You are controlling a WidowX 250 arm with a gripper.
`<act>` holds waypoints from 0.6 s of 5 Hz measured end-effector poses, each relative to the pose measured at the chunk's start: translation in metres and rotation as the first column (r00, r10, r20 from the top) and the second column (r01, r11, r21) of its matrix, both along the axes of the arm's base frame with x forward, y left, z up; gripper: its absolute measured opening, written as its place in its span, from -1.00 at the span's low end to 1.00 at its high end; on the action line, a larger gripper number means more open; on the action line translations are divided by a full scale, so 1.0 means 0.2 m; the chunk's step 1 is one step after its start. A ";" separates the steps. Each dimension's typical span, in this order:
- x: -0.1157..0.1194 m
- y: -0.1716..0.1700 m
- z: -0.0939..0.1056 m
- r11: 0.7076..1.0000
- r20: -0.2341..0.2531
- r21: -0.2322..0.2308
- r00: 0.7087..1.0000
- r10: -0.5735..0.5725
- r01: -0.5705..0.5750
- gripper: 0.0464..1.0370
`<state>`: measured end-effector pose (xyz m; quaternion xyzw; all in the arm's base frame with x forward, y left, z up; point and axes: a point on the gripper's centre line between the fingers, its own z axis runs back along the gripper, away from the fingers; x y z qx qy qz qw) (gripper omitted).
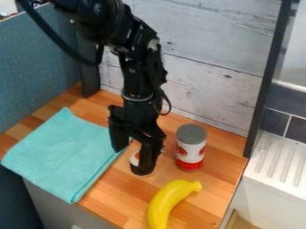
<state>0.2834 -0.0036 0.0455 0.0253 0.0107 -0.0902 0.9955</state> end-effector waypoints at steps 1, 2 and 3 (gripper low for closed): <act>0.00 -0.03 -0.01 0.999 0.001 -0.032 1.000 -0.016 0.016 0.93; 0.00 -0.03 -0.04 0.999 -0.013 -0.033 1.000 -0.009 0.009 0.93; 0.01 -0.02 -0.13 1.000 -0.052 -0.021 0.999 -0.001 0.000 0.80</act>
